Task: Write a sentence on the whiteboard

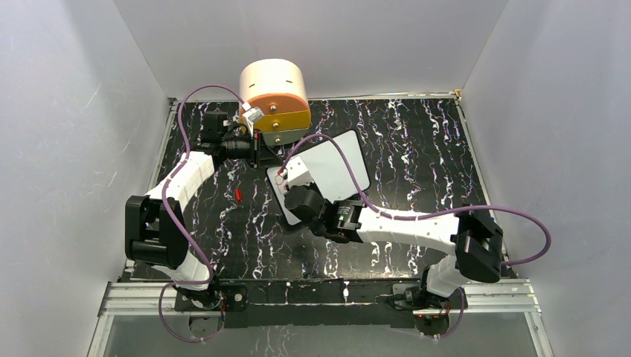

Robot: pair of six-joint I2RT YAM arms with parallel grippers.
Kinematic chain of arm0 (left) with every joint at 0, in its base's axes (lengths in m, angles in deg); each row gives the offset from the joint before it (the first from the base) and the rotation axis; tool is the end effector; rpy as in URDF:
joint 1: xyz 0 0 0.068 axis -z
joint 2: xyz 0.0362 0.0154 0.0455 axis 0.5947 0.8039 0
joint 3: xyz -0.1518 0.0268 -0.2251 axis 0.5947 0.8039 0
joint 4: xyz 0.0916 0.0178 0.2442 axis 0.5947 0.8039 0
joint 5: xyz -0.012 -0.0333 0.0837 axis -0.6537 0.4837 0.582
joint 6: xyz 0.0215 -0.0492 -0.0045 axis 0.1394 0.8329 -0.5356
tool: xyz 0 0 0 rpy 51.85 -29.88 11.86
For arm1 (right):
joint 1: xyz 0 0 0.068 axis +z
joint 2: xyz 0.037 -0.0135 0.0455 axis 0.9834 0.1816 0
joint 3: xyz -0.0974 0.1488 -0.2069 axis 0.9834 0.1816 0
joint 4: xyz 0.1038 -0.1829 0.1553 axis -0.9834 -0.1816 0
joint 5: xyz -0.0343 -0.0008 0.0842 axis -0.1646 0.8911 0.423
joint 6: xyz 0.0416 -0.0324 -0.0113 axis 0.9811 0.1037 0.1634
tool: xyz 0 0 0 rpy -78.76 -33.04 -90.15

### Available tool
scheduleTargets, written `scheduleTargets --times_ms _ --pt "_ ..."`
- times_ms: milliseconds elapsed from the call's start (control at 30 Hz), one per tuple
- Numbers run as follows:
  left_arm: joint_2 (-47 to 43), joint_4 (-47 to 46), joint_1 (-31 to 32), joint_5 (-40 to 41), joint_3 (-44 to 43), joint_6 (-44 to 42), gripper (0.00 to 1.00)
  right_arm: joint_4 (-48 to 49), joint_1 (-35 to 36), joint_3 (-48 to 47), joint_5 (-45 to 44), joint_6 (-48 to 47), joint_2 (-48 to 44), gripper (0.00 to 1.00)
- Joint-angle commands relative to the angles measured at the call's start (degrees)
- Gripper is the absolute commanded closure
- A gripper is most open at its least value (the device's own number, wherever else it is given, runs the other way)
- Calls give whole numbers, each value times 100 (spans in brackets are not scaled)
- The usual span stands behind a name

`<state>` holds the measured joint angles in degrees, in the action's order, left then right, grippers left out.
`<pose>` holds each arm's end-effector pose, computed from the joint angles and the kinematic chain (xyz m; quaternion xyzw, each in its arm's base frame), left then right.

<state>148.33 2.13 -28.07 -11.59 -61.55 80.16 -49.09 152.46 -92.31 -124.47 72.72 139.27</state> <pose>0.3338 -0.0806 0.2764 0.2868 0.7467 -0.4749 0.3669 0.1247 0.3209 0.2869 -0.2339 0.7926 0.0706 0.5586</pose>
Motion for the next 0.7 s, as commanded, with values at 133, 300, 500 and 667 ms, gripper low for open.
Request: scheduleTargets --times_ms 133,300,500,667 --pt "69 305 45 283 104 -132 100 463 -75 -33 -144 3 -41 100" --pt "77 306 45 266 109 -125 100 465 -107 -70 -93 -11 33 100" --pt "92 305 45 240 99 -124 100 405 -133 -104 -69 19 90 100" --pt "88 308 45 223 109 -124 100 431 -139 -126 -56 17 109 100"
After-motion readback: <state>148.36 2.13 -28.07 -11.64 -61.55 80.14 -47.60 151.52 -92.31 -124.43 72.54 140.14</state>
